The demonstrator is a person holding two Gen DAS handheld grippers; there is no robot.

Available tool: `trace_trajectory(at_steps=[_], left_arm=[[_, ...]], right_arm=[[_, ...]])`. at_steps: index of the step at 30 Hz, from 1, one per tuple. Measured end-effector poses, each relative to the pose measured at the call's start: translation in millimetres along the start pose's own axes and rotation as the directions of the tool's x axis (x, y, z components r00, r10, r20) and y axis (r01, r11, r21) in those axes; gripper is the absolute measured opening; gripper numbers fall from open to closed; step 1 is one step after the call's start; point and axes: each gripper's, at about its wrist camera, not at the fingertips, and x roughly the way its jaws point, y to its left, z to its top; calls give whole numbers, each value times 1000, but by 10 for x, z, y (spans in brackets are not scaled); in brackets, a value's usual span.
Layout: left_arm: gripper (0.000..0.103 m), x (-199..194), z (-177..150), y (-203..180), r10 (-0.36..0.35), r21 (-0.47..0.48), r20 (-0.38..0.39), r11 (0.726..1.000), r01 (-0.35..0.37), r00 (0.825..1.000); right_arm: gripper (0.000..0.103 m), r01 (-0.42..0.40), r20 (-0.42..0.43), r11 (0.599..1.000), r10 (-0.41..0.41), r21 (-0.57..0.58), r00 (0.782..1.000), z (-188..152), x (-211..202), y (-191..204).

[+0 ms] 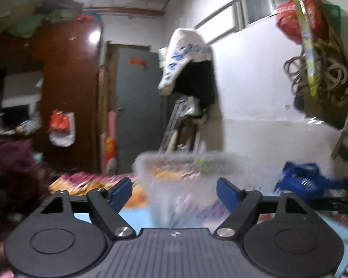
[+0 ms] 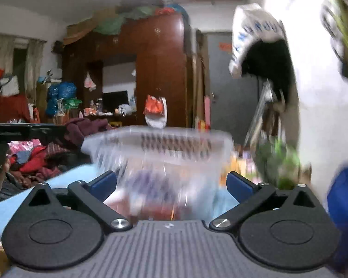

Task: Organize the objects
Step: 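Drop both held boxes into the white basket, then grasp a clear plastic bag with left gripper while right grasps a purple wrapped pack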

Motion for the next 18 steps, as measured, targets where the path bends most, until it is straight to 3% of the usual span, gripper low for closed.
trace_trajectory(at_steps=[3,7,12,14,18], left_arm=[[83,-133,-317,83,75,-15,-71,997,-76,995],[83,-190,-516,69,116,10,-115,993,-116,987],[83,-87,-695,41,91,20,-176,996,-89,980],[81,-73,-761,12,80,22,-192,997,-77,978],[81,-127,-790,20,75,6,-186,997,-75,980]], right_arm=[[103,13,-32,998,-11,63,999,-360,-174,44],[103,-10,-100,999,13,36,995,-503,-188,189],[102,-3,-140,999,-3,-46,990,-611,-51,379],[90,-16,-152,999,9,-46,988,-636,-31,387],[84,-4,-164,998,-7,-64,987,-689,-15,400]])
